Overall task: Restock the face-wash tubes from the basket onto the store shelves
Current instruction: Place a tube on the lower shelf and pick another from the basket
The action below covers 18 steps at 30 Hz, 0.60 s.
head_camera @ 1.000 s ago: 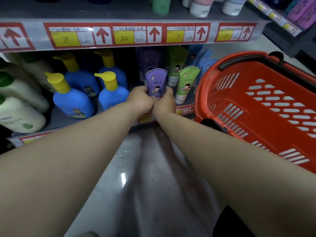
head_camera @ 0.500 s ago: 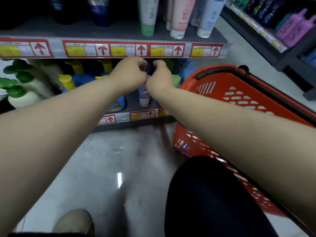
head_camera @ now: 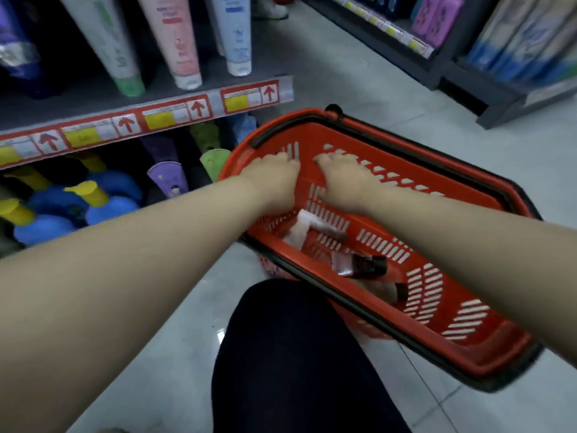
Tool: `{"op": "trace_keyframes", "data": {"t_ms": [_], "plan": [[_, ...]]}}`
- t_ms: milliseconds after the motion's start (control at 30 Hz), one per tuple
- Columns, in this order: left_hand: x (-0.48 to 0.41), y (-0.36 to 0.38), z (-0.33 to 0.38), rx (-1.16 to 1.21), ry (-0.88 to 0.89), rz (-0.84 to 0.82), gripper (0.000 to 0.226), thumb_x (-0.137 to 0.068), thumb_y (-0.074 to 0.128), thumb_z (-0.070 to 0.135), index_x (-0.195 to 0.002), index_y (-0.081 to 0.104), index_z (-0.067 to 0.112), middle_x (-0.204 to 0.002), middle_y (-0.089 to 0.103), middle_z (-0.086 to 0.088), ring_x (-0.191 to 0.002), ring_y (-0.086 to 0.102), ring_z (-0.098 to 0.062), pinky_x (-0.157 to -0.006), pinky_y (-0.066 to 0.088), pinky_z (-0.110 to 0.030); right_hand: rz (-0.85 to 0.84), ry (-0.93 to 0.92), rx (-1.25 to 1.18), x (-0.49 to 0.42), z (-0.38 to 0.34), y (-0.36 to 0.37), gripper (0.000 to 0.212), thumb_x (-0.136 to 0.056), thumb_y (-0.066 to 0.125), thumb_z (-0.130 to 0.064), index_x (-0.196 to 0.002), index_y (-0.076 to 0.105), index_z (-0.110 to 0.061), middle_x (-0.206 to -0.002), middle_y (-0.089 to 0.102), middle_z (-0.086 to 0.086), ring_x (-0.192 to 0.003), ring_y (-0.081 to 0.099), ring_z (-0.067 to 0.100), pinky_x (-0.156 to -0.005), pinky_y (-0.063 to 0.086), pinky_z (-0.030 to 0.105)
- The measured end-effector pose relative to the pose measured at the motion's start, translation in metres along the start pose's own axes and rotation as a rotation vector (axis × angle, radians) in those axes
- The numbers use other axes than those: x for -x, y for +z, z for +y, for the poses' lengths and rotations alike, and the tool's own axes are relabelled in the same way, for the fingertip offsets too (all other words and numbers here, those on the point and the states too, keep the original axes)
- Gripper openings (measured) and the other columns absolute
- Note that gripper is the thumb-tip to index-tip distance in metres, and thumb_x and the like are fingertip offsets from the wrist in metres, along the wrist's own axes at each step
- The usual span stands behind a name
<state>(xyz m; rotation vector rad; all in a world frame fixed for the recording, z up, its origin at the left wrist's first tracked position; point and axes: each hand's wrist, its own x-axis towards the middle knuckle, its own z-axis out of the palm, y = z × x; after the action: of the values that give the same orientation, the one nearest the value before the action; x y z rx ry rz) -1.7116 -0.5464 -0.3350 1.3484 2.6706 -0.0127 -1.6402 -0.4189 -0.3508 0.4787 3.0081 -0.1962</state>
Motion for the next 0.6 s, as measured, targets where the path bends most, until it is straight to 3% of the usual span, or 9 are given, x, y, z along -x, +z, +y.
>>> {"op": "trace_keyframes", "data": {"t_ms": [133, 233, 333, 433, 533, 600], "plan": [[-0.022, 0.029, 0.039, -0.043, 0.066, -0.131, 0.053, -0.085, 0.055, 0.030, -0.132, 0.042, 0.008, -0.132, 0.045, -0.015, -0.123, 0.045, -0.035, -0.101, 0.037, -0.043, -0.123, 0.078, 0.003, 0.015, 0.040, 0.032, 0.054, -0.087, 0.054, -0.028, -0.135, 0.038, -0.008, -0.132, 0.045, 0.019, -0.123, 0.042, 0.038, -0.099, 0.040, 0.046], [-0.036, 0.051, 0.060, -0.103, 0.094, -0.215, 0.050, -0.089, 0.053, 0.025, -0.134, 0.039, 0.009, -0.135, 0.041, -0.015, -0.127, 0.040, -0.034, -0.105, 0.032, -0.044, -0.233, 0.128, 0.008, 0.025, 0.062, 0.057, 0.052, -0.090, 0.054, -0.033, -0.134, 0.038, -0.011, -0.131, 0.046, 0.017, -0.122, 0.042, 0.037, -0.096, 0.040, 0.045], [-0.055, 0.072, 0.075, -0.171, 0.123, -0.305, 0.052, -0.088, 0.055, 0.022, -0.136, 0.037, 0.011, -0.136, 0.041, -0.014, -0.127, 0.041, -0.033, -0.105, 0.033, -0.045, -0.339, 0.168, 0.000, 0.032, 0.084, 0.085, 0.043, -0.091, 0.054, -0.029, -0.129, 0.043, -0.010, -0.127, 0.051, 0.017, -0.115, 0.048, 0.036, -0.092, 0.043, 0.042], [-0.074, 0.088, 0.090, -0.215, 0.171, -0.388, 0.048, -0.091, 0.053, 0.022, -0.136, 0.039, 0.010, -0.134, 0.045, -0.013, -0.120, 0.048, -0.032, -0.094, 0.042, -0.040, -0.475, 0.195, -0.002, 0.044, 0.102, 0.115, 0.035, -0.091, 0.052, -0.020, -0.125, 0.049, -0.008, -0.126, 0.056, 0.016, -0.113, 0.054, 0.033, -0.090, 0.045, 0.035], [-0.088, 0.107, 0.102, -0.217, 0.212, -0.503, 0.039, -0.092, 0.049, 0.012, -0.131, 0.049, 0.011, -0.120, 0.056, -0.009, -0.098, 0.055, -0.025, -0.073, 0.042, -0.031, -0.672, 0.224, 0.045, 0.054, 0.114, 0.140, 0.033, -0.090, 0.054, -0.018, -0.123, 0.055, -0.009, -0.125, 0.059, 0.013, -0.111, 0.057, 0.029, -0.085, 0.045, 0.030], [-0.090, 0.123, 0.103, -0.205, 0.234, -0.603, 0.046, -0.092, 0.050, 0.011, -0.138, 0.044, 0.014, -0.125, 0.056, -0.009, -0.101, 0.056, -0.026, -0.075, 0.043, -0.029, -0.747, 0.253, 0.057, 0.052, 0.118, 0.151, 0.033, -0.090, 0.054, -0.017, -0.122, 0.057, -0.009, -0.122, 0.060, 0.012, -0.107, 0.059, 0.027, -0.084, 0.046, 0.031]]}}
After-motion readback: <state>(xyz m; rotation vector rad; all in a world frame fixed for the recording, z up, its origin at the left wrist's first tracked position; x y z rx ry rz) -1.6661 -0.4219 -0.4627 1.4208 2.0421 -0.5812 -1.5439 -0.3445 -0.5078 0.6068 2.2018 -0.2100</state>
